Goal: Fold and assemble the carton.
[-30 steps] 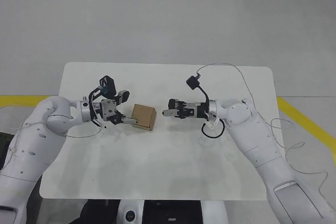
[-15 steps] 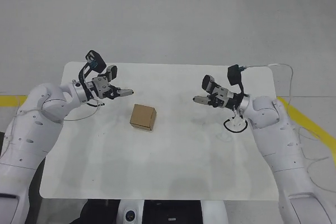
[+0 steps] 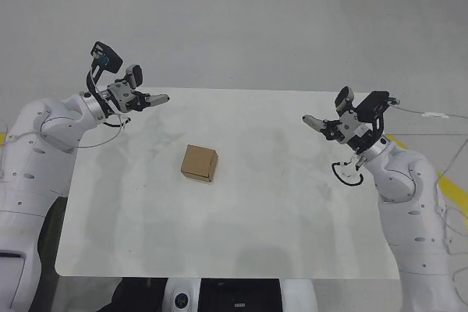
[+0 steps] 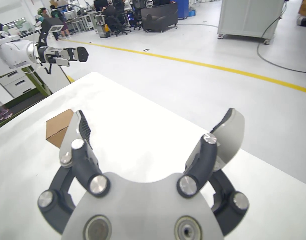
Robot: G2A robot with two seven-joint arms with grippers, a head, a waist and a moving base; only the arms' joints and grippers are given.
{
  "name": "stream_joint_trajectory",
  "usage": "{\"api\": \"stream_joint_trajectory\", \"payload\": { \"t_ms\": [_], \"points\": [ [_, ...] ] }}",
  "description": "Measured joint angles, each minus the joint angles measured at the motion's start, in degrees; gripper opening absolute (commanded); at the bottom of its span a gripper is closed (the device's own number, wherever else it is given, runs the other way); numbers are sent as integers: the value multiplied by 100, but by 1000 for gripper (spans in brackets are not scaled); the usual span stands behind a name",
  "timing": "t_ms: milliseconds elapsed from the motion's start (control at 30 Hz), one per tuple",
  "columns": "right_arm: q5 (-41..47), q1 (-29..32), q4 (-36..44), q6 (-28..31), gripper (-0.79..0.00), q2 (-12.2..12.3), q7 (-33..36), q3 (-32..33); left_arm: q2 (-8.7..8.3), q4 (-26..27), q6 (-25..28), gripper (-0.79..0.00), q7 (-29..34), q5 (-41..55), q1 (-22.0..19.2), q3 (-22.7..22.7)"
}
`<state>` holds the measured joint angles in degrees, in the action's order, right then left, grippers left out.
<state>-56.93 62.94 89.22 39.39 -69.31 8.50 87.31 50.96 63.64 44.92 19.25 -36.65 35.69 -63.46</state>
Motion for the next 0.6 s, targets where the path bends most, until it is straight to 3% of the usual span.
{"api": "stream_joint_trajectory", "payload": {
  "t_ms": [233,600],
  "points": [
    [-617,324,480,-510,0,46,-411,208,10,-13,3,-1,-89,15,17,-60],
    [-689,328,504,-540,0,50,-396,218,10,-11,4,-1,-90,18,19,-61]
  ]
}}
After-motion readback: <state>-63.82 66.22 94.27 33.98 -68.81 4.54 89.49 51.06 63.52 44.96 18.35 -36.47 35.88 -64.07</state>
